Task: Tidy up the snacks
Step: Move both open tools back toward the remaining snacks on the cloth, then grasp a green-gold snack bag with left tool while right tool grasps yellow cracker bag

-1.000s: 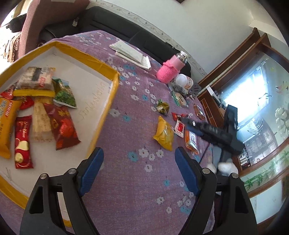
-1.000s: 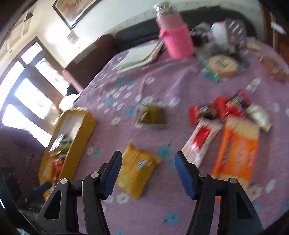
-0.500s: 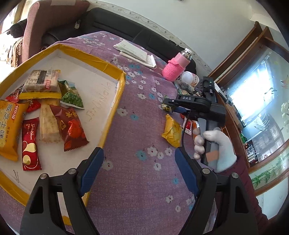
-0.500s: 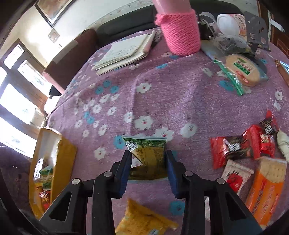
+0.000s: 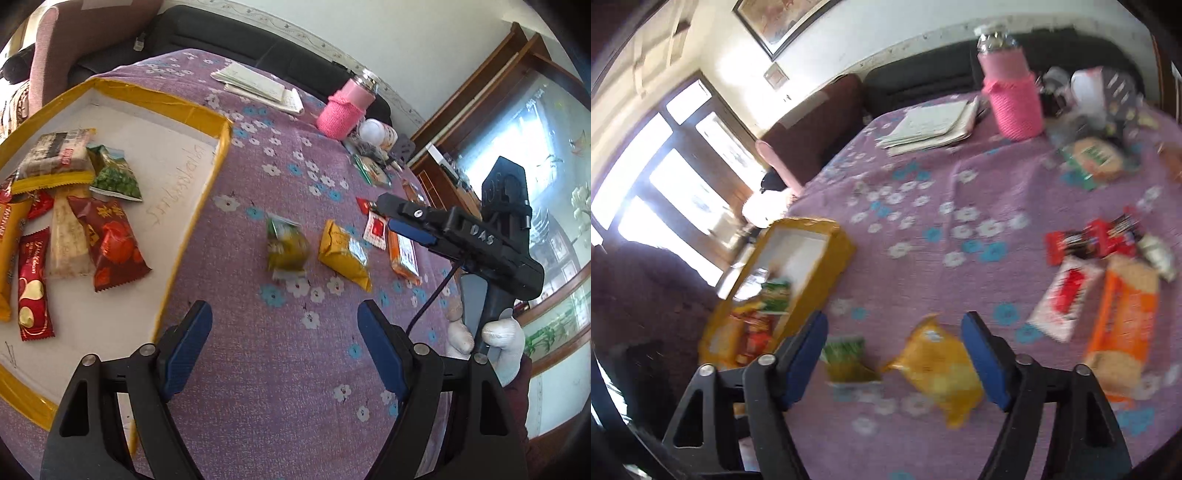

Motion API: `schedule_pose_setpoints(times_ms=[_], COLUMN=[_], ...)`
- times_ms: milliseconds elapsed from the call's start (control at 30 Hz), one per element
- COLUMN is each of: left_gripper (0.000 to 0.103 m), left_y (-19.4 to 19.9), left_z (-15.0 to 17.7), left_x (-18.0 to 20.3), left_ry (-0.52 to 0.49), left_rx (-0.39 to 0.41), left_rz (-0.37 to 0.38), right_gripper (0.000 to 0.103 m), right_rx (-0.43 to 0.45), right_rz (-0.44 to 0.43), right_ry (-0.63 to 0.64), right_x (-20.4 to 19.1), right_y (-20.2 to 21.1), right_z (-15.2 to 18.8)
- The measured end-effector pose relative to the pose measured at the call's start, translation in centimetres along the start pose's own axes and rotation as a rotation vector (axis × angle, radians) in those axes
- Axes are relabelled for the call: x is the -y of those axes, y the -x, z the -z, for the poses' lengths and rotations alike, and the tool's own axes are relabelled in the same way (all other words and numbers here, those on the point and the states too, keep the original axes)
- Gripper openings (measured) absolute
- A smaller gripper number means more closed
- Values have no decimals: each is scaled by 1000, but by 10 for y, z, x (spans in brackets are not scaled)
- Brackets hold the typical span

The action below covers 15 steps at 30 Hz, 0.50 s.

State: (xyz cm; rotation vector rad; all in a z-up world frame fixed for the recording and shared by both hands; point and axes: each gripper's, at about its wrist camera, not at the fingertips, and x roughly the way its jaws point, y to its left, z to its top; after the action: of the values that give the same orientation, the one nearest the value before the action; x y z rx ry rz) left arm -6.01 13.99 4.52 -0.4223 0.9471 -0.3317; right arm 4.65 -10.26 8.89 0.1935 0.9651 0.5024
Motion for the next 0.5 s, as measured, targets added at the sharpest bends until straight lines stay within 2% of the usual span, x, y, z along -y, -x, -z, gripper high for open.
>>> schedule_pose_setpoints(times_ms=[133,267,400,500], left_gripper=[81,81,81,81], left_y=[-6,-5,-1,-10], left_z=[6,4,-4,-11], left_x=[11,18,19,21], left_ry=[-61,-99,-103,-108], left_rx=[-28,-37,-13,-26], left_rz=[-14,-46,-51,-60], right_gripper=[79,79,80,82], right_rx=[-33,-77,-59,-43], right_rz=[90,53,42,47], right_ry=[128,130,170,218], right_x=[-3,4,0,-9], right_y=[-20,-47,-53,-54], right_z=[16,19,28,36])
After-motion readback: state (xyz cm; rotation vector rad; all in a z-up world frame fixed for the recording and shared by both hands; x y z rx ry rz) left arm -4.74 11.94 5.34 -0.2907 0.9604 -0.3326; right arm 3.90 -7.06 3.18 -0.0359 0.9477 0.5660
